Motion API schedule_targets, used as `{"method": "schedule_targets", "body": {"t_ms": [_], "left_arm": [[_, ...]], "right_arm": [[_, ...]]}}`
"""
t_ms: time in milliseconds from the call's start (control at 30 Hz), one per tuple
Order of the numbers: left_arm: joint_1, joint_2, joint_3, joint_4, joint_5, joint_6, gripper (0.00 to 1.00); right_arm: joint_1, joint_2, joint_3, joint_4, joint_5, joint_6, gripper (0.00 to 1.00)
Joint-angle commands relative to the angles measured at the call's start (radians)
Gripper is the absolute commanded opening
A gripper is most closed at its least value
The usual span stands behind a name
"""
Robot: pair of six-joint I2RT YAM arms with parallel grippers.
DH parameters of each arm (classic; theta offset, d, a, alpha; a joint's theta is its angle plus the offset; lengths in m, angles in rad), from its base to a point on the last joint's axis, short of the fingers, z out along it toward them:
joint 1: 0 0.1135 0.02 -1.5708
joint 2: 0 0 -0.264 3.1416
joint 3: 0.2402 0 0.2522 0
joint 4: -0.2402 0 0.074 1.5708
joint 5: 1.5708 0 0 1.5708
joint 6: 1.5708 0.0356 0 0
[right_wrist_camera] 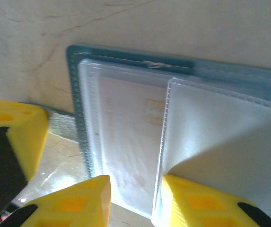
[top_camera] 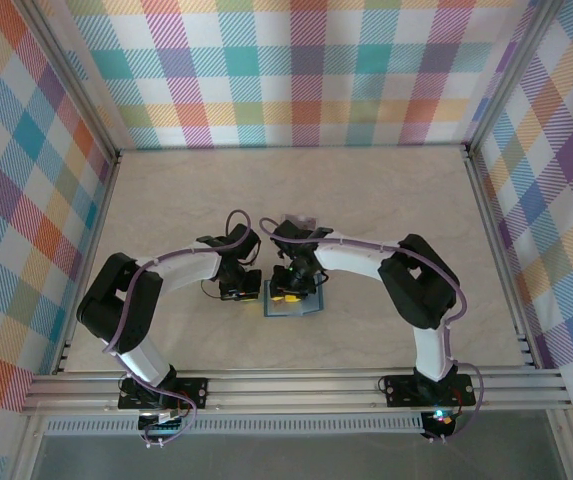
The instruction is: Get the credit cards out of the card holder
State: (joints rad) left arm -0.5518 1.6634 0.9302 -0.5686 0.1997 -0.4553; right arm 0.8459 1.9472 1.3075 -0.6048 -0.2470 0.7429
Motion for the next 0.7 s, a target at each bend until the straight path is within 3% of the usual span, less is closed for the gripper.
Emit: {"method": "schedule_targets", "body": {"t_ms": [0,300,500,667], "left_arm": [[0.003,0.023,-0.019,-0.02,-0.024,0.012,0.0],[0.003,0.021,-0.005,-0.029,-0.018,0.007,0.0],[0.003,0.019,0.011,-0.045,-0.013,0.005,0.0],[0.002,0.006,0.03,-0.066,-0.005,0.003,0.0]], "right_arm": [[0.005,-0.023,0.031,-0.137,0.096,-0.035,0.39],[0.004,-0.044,0.098,-0.327,0.268,-0.065,0.54],[0.002,-0.061,0.107,-0.409,0.374,-0.068,0.57],[-0.019,-0.083,0.061,-0.398,0.386,-0.071,0.56]]}}
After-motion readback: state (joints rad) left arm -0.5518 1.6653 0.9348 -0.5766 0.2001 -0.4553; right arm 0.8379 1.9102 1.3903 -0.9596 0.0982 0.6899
